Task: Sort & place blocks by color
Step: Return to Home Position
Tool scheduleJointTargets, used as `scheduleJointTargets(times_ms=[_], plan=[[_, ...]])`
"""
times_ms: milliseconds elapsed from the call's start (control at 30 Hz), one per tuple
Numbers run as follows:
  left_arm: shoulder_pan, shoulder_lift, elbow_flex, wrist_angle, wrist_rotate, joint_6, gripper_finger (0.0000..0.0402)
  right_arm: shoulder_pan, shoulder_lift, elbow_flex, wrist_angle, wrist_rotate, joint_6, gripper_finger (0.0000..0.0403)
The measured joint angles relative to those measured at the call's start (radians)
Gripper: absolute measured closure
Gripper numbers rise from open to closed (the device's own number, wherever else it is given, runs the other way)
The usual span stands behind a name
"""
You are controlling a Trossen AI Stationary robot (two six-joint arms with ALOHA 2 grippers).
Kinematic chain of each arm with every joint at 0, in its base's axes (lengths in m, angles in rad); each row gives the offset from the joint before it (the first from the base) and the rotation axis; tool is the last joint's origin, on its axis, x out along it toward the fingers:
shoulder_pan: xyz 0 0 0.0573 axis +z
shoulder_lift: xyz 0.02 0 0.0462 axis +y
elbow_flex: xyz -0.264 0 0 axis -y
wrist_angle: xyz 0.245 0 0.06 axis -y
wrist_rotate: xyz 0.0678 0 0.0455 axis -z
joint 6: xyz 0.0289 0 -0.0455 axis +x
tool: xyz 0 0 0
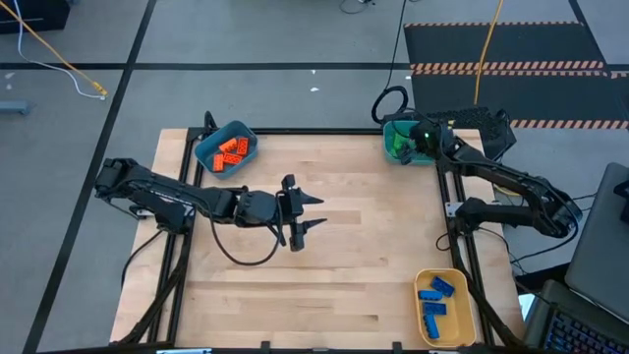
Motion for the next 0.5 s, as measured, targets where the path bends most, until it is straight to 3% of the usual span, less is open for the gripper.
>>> scheduleJointTargets(times_ms=[133, 267, 367, 500], plan=[[0.006, 0.000, 0.000, -0.003, 0.001, -0.006, 0.0176, 0.021, 0.000, 0.000, 0.043, -0.354, 0.073, 0.0096], [0.031, 0.025, 0.000, -0.022, 0.000, -0.015, 0.0176, 0.120, 0.000, 0.000, 0.082, -0.619, 0.087, 0.0103], [0.057, 0.039, 0.000, -0.042, 0.000, -0.010, 0.0176, 0.258, 0.000, 0.000, 0.109, -0.673, 0.069, 0.0108], [0.081, 0.039, 0.000, -0.061, 0.000, -0.014, 0.0176, 0.473, 0.000, -0.019, 0.233, -0.607, 0.076, 0.0113]])
